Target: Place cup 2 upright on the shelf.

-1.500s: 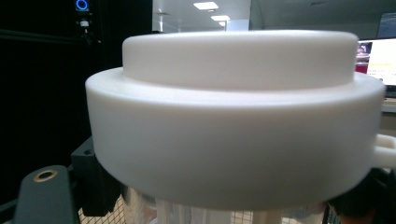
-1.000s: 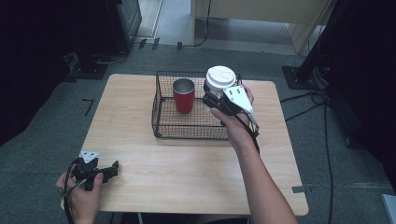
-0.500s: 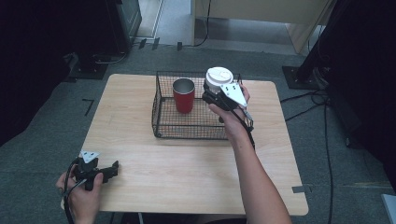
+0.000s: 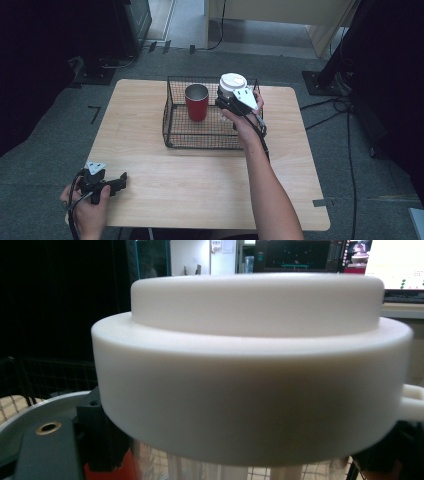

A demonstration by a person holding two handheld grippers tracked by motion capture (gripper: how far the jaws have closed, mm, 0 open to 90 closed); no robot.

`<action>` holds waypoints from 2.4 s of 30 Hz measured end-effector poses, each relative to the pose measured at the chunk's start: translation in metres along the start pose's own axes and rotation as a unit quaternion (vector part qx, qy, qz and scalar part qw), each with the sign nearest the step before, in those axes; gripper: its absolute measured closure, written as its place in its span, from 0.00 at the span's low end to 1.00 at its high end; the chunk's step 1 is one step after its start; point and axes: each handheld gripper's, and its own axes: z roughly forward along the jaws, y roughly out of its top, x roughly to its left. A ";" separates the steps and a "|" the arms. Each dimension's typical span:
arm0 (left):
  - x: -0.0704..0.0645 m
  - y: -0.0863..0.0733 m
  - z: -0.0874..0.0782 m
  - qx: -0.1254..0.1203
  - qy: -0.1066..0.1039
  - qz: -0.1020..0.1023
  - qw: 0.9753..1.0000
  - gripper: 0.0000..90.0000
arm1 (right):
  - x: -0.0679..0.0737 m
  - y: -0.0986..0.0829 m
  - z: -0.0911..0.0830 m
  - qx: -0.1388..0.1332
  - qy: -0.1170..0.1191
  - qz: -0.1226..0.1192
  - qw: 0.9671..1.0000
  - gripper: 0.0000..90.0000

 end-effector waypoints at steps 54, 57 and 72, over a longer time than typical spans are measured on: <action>0.000 0.000 0.000 0.001 0.000 0.001 1.000 0.00 | -0.003 -0.022 0.009 0.101 0.020 0.027 0.994 0.11; 0.000 0.000 0.000 0.001 0.000 0.001 1.000 0.00 | -0.002 -0.022 0.009 0.100 0.023 0.031 0.994 0.07; 0.000 0.000 0.000 0.001 0.000 0.001 1.000 0.00 | 0.006 -0.015 0.002 0.065 0.007 0.022 0.998 0.02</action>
